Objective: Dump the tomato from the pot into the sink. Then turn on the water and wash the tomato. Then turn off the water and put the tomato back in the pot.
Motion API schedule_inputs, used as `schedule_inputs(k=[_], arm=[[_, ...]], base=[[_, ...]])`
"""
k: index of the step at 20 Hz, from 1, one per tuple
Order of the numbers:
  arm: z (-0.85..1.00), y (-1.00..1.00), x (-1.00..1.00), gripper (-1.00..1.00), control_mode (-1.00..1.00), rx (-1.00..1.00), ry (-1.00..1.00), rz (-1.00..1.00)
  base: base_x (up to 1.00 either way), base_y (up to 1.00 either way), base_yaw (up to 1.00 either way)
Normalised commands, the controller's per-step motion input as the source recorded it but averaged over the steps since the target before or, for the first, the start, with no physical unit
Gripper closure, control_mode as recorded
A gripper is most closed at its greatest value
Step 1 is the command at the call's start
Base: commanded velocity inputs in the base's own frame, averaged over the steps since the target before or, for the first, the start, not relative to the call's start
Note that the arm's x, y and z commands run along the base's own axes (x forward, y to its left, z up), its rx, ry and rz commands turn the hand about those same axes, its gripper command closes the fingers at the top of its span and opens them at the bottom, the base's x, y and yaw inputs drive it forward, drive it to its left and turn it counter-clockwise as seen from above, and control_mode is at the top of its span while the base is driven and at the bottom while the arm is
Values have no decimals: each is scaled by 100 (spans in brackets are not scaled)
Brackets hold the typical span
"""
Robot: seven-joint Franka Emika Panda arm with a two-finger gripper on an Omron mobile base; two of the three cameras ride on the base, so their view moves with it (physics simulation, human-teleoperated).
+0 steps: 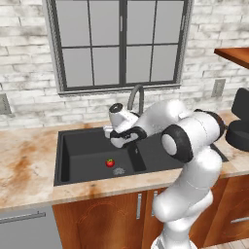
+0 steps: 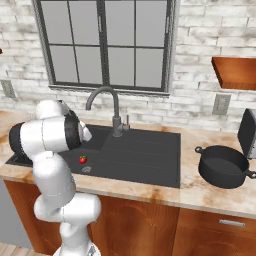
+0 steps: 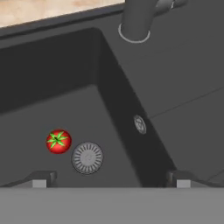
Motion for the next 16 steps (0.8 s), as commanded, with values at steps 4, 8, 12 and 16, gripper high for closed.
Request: schedule_inputs(k=[4,8,12,16], arm=[[88,-59,-65,-100,-100,2,-20,0],[63,-67,-47,-100,-100,0,-25,3],[76,-78,-31,-100,-100,0,-24,12],[88,-74,-8,-100,-100,3,-6,11]], base=[[0,0,0],[0,0,0],[0,0,0],[0,0,0]])
